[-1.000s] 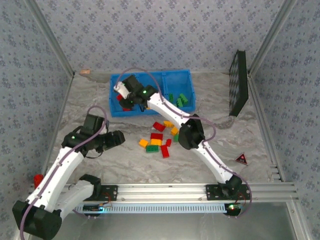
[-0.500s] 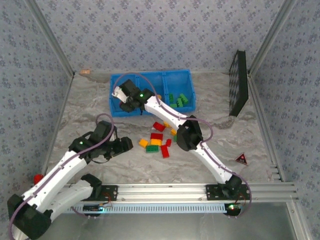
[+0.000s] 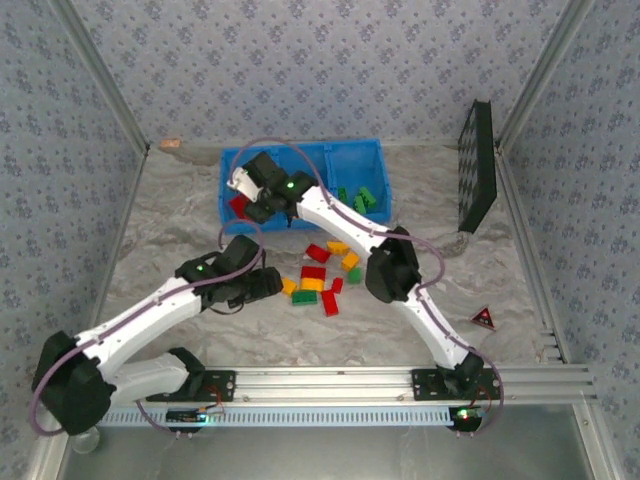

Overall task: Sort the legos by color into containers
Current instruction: Place the lego in the container, then pick up the lego from the center of the table.

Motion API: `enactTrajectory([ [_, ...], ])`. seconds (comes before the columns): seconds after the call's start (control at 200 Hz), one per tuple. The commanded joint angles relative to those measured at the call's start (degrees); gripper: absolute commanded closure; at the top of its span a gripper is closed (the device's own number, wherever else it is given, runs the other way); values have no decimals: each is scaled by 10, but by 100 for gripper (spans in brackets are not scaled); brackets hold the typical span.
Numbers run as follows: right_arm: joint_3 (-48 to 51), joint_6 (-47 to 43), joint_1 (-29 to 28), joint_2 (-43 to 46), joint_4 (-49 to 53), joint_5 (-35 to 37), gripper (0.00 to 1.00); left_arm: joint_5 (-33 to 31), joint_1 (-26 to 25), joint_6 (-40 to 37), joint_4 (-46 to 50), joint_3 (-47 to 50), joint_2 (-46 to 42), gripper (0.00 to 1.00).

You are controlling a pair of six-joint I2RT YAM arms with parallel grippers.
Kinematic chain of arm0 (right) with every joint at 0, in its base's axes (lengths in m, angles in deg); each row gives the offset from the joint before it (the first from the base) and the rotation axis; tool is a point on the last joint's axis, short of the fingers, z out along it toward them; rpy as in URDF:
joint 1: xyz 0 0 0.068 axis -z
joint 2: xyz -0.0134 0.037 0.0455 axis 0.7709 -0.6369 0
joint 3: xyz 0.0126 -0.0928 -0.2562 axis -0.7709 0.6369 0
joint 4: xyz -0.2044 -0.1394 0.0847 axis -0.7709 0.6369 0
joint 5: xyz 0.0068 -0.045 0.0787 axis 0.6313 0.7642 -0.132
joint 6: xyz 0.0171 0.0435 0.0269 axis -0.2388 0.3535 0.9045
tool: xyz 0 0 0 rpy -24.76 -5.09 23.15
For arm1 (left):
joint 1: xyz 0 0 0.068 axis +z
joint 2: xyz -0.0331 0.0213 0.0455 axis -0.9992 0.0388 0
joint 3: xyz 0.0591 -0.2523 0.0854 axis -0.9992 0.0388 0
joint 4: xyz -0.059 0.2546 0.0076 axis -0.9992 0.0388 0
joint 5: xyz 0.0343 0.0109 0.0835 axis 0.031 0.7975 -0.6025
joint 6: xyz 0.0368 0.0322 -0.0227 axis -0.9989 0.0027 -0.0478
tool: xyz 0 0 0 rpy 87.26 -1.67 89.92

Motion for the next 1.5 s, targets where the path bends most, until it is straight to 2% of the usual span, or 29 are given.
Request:
enactTrajectory([
  [0.0, 47, 20, 4, 103, -11, -4, 43, -35, -16, -36, -17, -42, 36, 22],
  [0.23, 264, 54, 17, 272, -83, 16, 35, -30, -33, -80, -37, -83, 128, 21],
  [0.545, 491, 137, 40, 456, -104, 65, 30, -28, -42, -136, -28, -129, 231, 21],
  [0.895, 756, 317, 75, 660, -121, 60, 30, -16, -42, -152, -43, -140, 288, 22],
  [1.279, 916, 478, 75, 819, -80, 32, 31, -10, -25, -165, -69, -127, 312, 34],
  [1.494, 944, 515, 63, 849, -73, 38, 32, 11, -16, -169, -68, -113, 312, 42],
])
